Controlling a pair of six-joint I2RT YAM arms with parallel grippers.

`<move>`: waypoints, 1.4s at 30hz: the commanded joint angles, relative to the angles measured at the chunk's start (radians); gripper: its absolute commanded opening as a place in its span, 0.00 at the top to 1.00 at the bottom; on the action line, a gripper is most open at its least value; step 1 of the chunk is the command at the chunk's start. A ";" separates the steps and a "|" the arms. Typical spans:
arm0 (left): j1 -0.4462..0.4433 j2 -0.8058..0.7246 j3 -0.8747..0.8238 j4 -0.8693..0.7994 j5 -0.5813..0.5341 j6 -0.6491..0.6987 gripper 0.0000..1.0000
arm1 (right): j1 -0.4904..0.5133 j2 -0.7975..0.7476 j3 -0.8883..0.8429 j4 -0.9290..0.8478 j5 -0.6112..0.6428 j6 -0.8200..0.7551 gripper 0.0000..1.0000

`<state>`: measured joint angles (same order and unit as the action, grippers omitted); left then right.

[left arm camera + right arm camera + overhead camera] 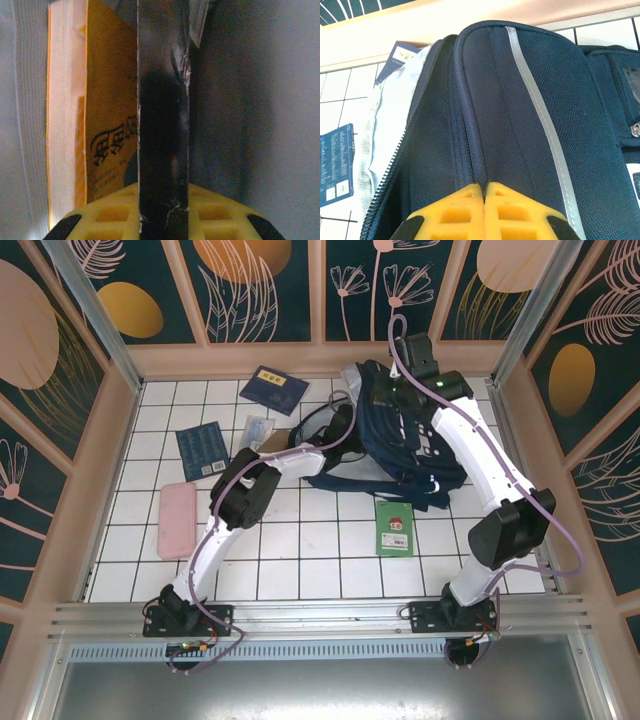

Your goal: Pack books, pencil case, and school supplies into a backpack

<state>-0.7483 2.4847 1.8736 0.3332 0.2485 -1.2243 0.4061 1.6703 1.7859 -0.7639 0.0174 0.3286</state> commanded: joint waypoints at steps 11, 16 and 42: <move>-0.032 -0.142 0.038 -0.254 -0.129 0.180 0.19 | -0.034 -0.098 -0.071 0.152 -0.027 0.029 1.00; -0.031 -0.249 -0.028 -0.302 -0.133 0.210 0.09 | -0.051 -0.111 -0.144 0.190 -0.024 0.027 1.00; 0.272 -1.008 -0.776 -0.482 -0.304 0.386 0.02 | -0.026 -0.065 -0.495 0.449 -0.077 0.069 0.88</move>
<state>-0.4946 1.5124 1.1374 -0.0948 -0.0219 -0.8890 0.3790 1.5810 1.3094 -0.3428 -0.0994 0.3786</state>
